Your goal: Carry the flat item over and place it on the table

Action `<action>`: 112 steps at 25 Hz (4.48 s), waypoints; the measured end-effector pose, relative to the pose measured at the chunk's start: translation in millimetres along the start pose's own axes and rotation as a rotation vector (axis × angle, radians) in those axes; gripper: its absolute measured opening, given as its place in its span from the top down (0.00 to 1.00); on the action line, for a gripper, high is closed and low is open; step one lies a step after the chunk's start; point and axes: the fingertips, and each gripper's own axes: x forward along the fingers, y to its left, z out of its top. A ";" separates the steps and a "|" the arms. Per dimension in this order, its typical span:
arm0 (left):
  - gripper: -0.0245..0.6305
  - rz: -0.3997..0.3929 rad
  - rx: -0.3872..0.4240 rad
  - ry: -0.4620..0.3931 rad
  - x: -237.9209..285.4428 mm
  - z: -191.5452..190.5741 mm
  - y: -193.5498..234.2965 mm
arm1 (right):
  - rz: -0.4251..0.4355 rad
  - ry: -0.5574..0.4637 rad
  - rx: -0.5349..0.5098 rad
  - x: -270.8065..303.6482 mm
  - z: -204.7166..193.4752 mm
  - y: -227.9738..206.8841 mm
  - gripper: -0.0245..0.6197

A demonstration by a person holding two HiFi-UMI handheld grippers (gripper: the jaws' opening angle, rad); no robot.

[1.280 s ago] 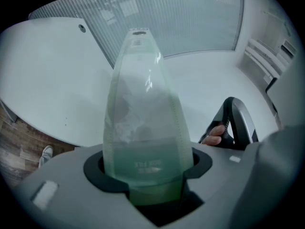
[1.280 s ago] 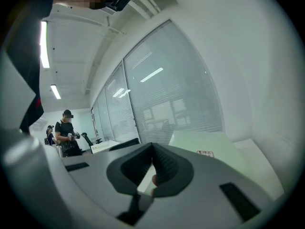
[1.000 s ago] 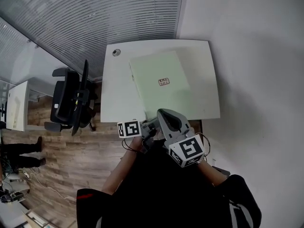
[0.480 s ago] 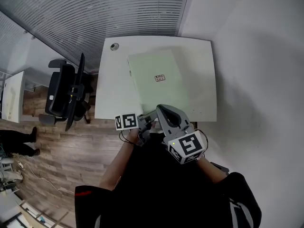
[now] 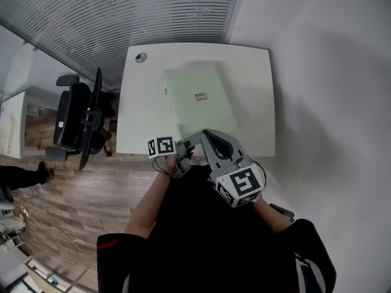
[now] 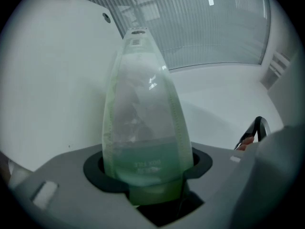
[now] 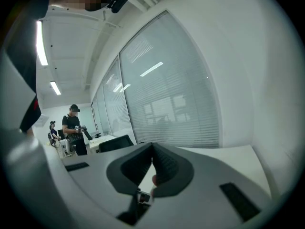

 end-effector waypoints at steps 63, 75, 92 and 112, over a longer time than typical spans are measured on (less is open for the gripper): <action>0.33 0.709 0.246 0.188 -12.5 0.1 101.6 | 0.052 0.015 -0.003 18.8 1.8 -5.4 0.96; 0.48 0.810 0.528 0.093 -36.2 30.7 63.5 | 0.019 -0.030 0.034 3.6 7.4 -8.3 0.96; 0.94 0.747 0.940 -0.420 -92.3 69.9 -96.3 | -0.013 -0.059 0.047 -7.8 7.8 -2.7 0.96; 0.95 0.537 1.118 -0.719 -124.8 41.4 -209.9 | -0.084 -0.129 0.035 -18.8 18.1 -8.6 0.96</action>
